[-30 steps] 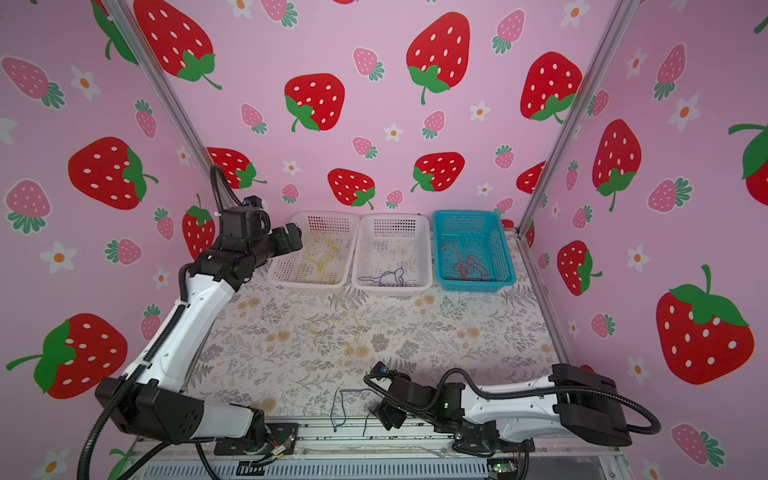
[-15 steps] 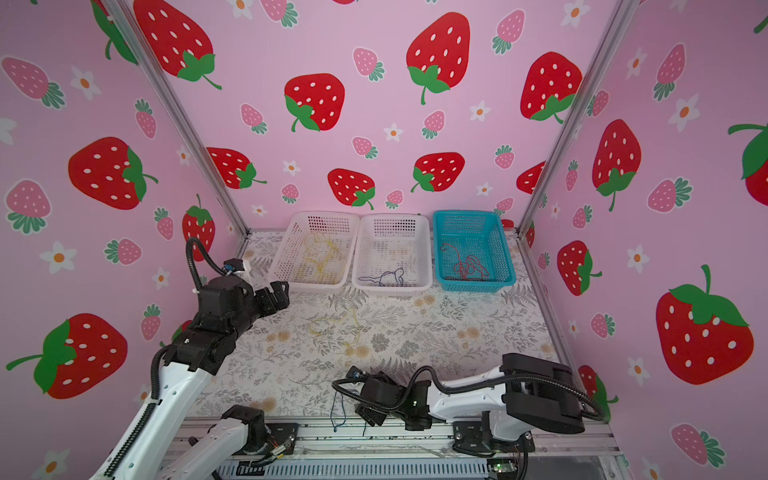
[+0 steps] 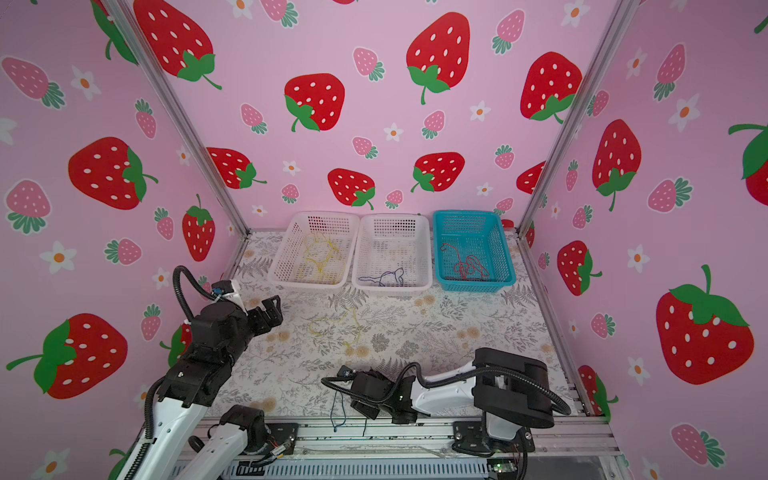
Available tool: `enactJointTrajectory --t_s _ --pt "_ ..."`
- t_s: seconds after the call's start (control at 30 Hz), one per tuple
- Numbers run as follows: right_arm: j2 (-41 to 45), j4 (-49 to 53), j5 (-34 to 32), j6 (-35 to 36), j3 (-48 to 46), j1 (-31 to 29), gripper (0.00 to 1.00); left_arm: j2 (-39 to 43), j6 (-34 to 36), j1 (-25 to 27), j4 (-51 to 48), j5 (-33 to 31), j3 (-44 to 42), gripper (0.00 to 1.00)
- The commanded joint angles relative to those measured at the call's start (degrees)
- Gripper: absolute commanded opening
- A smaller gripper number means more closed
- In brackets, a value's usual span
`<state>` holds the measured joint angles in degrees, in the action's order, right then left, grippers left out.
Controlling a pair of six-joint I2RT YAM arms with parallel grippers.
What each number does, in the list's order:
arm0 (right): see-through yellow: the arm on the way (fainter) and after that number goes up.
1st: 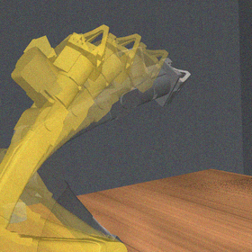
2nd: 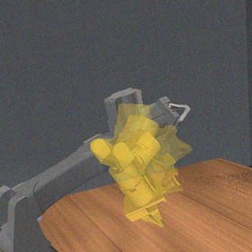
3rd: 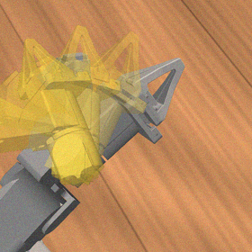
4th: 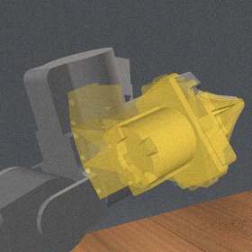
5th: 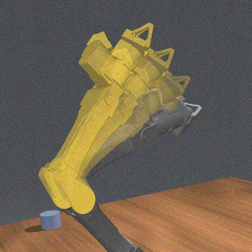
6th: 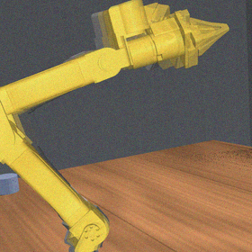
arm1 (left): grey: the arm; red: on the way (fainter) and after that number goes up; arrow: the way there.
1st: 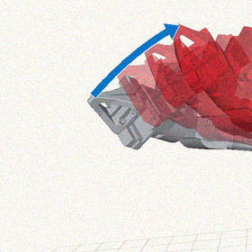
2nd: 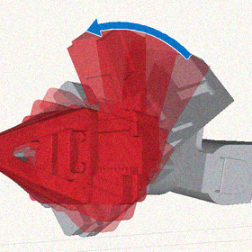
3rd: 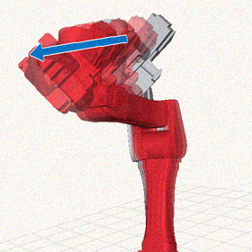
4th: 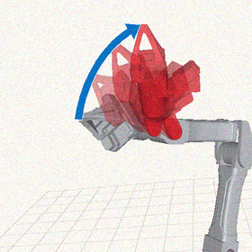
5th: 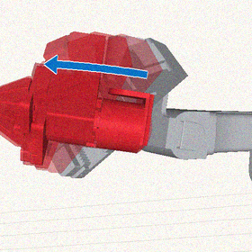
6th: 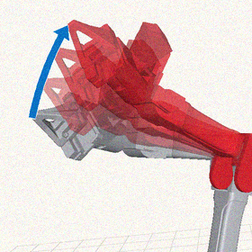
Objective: Untangle the cables
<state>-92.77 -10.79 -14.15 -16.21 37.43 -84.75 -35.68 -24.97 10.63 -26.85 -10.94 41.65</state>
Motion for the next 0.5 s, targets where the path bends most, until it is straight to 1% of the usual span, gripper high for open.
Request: enactJointTrajectory --t_s 0.0,0.17,0.27,0.4,0.47 --pt "-1.08 -1.38 0.44 1.92 1.26 0.75 0.59 0.41 -0.22 0.72 0.58 -1.13 -0.25 0.99" --pt "-2.32 -1.61 0.61 2.75 1.75 2.28 0.51 1.97 0.03 1.76 -1.52 -2.13 -0.32 0.99" --pt "-2.45 -1.86 1.08 3.02 1.75 2.58 0.4 4.36 0.38 2.32 -3.67 -2.19 -1.26 0.99" --pt "-1.94 -2.18 1.56 3.45 1.48 2.62 0.19 8.0 1.46 3.98 -5.43 -5.99 -2.22 0.99" --pt "-1.12 -1.83 1.17 3.53 1.45 2.63 0.12 9.47 1.5 4.44 -5.62 -7.46 -2.92 0.99"
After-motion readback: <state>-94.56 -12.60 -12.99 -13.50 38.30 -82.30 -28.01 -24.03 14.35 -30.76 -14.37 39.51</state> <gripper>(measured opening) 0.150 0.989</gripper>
